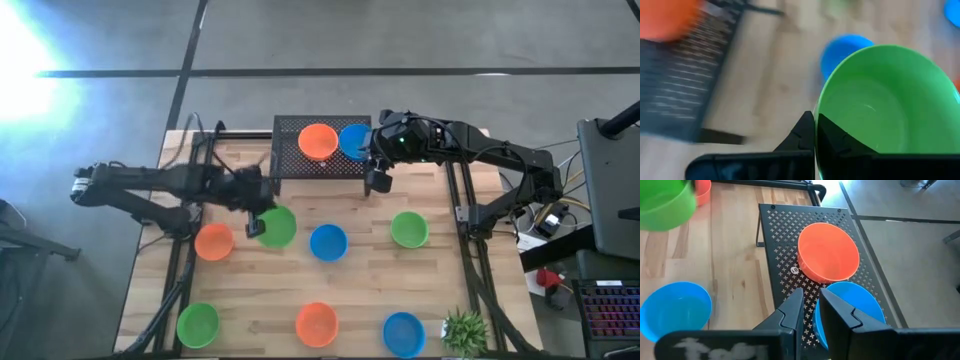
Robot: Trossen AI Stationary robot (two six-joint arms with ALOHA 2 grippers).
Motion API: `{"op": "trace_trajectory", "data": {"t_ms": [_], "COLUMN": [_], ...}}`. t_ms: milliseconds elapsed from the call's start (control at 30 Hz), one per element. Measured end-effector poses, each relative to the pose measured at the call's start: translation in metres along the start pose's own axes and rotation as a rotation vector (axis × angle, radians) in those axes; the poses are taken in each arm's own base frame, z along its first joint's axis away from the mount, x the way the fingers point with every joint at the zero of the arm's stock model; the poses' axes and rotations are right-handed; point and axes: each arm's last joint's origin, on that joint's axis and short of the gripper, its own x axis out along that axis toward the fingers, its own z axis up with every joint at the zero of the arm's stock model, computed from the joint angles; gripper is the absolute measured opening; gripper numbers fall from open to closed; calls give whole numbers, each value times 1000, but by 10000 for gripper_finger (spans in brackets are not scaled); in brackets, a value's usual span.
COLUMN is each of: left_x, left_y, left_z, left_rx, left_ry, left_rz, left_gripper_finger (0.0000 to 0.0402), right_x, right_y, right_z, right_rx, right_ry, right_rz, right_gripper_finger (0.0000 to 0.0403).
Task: Pick & Place Mini bowls
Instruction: Put the top left green bowl on the shelf
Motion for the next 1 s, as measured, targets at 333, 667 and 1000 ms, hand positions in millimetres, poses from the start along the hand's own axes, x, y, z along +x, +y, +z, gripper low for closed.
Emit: {"op": "trace_trajectory", "data": {"t_ms": [333,667,1000], "left_x": [-44,-26,14], "left_y": [51,123,162], "left_z": [33,34,37], "left_rx": [-152,-300,-299], "left_ry": [-96,-50,74], "left_rz": [227,317,317], "left_gripper_finger": [0,0,0], "right_x": [0,0,0], "right_y": [0,0,0], "right_z": [0,0,0], "right_rx": [0,0,1], "right_ry": [-1,-1,-1], "right_rz": [0,0,0], "right_gripper_finger": [57,57,57]}}
